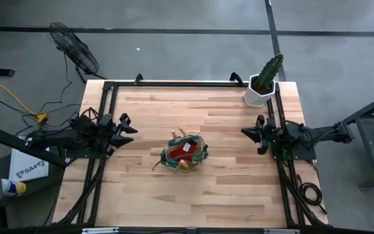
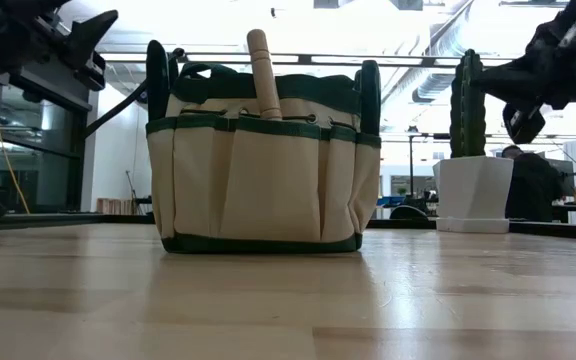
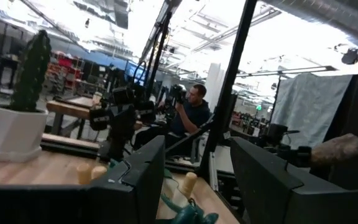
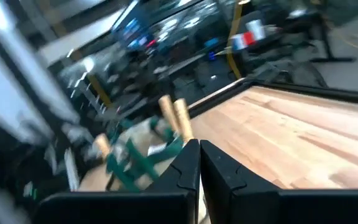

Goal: Pick & Place Garden tools in Gardening bag
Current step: Return to Home Position

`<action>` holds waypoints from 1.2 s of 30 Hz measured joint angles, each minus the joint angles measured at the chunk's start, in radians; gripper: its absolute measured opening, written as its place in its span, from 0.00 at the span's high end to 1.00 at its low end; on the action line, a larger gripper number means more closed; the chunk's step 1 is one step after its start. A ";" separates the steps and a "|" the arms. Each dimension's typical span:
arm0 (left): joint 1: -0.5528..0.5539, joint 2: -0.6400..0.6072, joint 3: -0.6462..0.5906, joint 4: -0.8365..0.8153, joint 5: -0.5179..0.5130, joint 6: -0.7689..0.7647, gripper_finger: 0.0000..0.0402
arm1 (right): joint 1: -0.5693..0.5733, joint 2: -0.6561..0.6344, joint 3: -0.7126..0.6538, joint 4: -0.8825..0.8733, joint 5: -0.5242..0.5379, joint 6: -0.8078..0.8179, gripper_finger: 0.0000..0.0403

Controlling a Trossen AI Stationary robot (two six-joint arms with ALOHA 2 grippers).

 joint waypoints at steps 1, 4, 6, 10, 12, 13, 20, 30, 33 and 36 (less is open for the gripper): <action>0.003 0.000 0.000 -0.001 0.004 -0.010 0.55 | -0.012 0.000 0.000 -0.005 -0.046 -0.034 0.99; 0.001 0.000 0.000 -0.005 0.016 -0.043 0.55 | -0.047 0.000 -0.001 -0.023 -0.164 -0.065 0.99; 0.001 0.000 0.000 -0.005 0.038 -0.045 0.55 | -0.069 0.000 -0.001 -0.030 -0.216 -0.065 0.99; 0.001 0.000 0.000 -0.001 0.084 -0.052 0.55 | -0.103 0.000 -0.001 -0.041 -0.286 -0.057 0.99; 0.001 0.000 0.000 -0.003 0.083 -0.052 0.55 | -0.110 0.000 -0.001 -0.041 -0.287 -0.046 0.99; 0.001 0.000 0.000 -0.007 0.083 -0.051 0.55 | -0.111 0.000 -0.001 -0.040 -0.282 -0.049 0.99; 0.001 0.000 0.000 -0.010 0.078 -0.042 0.55 | -0.110 0.000 -0.002 -0.028 -0.260 -0.068 0.99; 0.001 0.000 0.000 -0.009 0.077 -0.040 0.55 | -0.110 0.000 -0.002 -0.027 -0.259 -0.068 0.99; 0.001 0.000 0.000 -0.009 0.077 -0.040 0.55 | -0.110 0.000 -0.002 -0.026 -0.258 -0.068 0.99; 0.001 0.000 0.000 -0.009 0.077 -0.040 0.55 | -0.110 0.000 -0.002 -0.026 -0.258 -0.068 0.99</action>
